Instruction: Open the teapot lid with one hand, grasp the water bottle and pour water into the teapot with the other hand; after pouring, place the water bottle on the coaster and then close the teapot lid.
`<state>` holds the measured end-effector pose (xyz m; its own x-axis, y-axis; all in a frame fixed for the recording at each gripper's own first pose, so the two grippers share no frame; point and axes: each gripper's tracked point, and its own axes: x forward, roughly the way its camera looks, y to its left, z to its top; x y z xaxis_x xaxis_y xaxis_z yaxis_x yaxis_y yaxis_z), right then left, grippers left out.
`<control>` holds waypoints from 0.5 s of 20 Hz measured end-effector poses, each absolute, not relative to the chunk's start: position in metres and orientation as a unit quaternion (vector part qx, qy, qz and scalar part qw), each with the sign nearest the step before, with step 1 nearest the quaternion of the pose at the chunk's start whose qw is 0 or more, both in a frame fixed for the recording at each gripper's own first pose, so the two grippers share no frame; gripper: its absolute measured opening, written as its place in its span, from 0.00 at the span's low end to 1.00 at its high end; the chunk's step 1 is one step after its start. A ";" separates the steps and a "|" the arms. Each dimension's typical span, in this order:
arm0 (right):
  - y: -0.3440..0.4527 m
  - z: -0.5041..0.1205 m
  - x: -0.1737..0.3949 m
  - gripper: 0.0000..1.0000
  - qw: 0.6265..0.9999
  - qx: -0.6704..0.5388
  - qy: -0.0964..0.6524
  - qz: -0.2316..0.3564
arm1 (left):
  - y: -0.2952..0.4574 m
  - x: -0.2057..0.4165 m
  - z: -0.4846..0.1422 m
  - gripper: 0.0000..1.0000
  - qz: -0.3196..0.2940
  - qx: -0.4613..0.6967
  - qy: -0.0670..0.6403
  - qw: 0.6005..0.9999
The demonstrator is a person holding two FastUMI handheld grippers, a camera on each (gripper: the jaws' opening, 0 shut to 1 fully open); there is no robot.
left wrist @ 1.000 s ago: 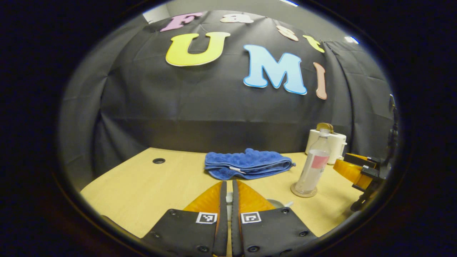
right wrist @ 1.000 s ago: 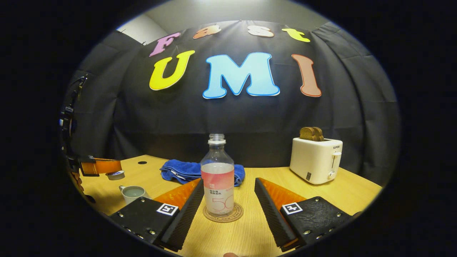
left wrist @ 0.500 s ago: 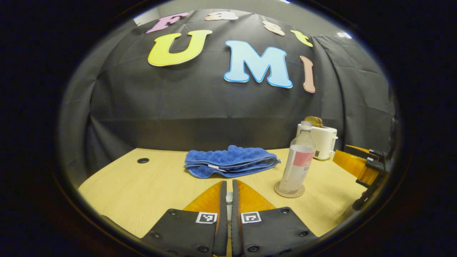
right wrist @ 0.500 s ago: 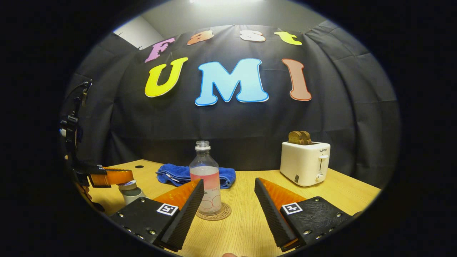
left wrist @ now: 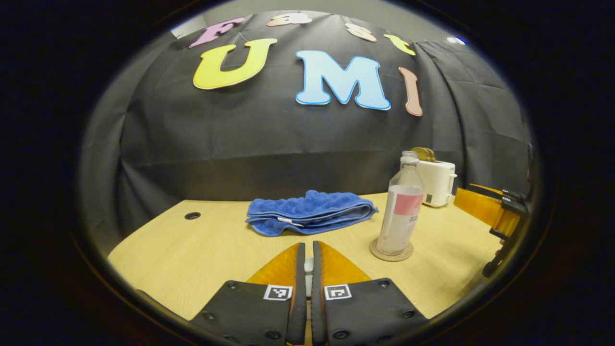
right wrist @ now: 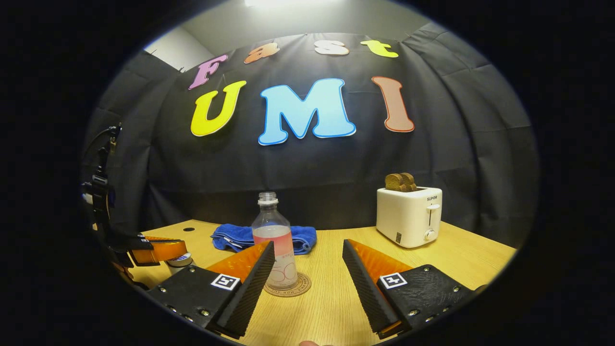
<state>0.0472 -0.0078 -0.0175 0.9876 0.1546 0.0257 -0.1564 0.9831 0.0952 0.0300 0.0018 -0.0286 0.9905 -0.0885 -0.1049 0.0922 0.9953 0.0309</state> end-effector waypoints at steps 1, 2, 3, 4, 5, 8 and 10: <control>-0.008 -0.017 0.047 0.90 0.996 0.047 -0.009 0.078 | 0.001 0.029 -0.029 0.11 -0.044 0.021 0.052 0.997; -0.008 -0.018 0.047 0.90 0.996 0.046 -0.009 0.077 | 0.000 0.030 -0.030 0.10 -0.043 0.027 0.051 0.997; -0.008 -0.018 0.047 0.90 0.996 0.047 -0.008 0.078 | -0.001 0.029 -0.029 0.11 -0.042 0.031 0.048 0.998; -0.007 -0.019 0.047 0.90 0.996 0.047 -0.007 0.078 | 0.000 0.029 -0.030 0.11 -0.040 0.033 0.046 0.998; -0.006 -0.018 0.047 0.90 0.996 0.047 -0.007 0.079 | 0.000 0.028 -0.030 0.10 -0.039 0.032 0.045 0.998; -0.006 -0.019 0.047 0.90 0.996 0.045 -0.008 0.079 | 0.000 0.030 -0.035 0.14 -0.042 0.022 0.050 0.998; -0.005 -0.018 0.046 0.90 0.996 0.044 -0.009 0.079 | -0.001 0.028 -0.037 0.17 -0.045 0.015 0.058 0.997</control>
<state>0.0464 -0.0051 -0.0181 0.9874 0.1564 0.0246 -0.1580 0.9837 0.0860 0.0279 -0.0008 -0.0373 0.9894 -0.0874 -0.1161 0.0909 0.9955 0.0252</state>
